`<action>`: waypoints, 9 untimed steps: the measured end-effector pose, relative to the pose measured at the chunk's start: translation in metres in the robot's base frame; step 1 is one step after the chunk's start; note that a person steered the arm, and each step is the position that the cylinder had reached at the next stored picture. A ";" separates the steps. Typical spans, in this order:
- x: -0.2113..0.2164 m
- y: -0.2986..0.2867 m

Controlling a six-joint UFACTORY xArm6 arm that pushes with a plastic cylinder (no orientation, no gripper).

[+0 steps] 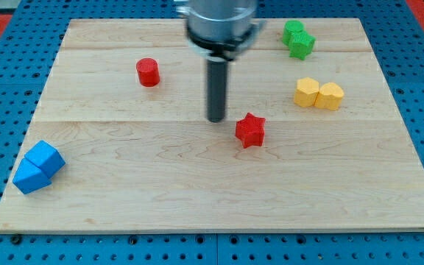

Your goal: Separate the red blocks from each other

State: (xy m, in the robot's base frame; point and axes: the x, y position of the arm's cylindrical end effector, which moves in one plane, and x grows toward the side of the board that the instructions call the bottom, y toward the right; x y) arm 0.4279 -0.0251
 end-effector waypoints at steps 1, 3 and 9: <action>-0.022 -0.132; -0.094 -0.162; 0.077 -0.081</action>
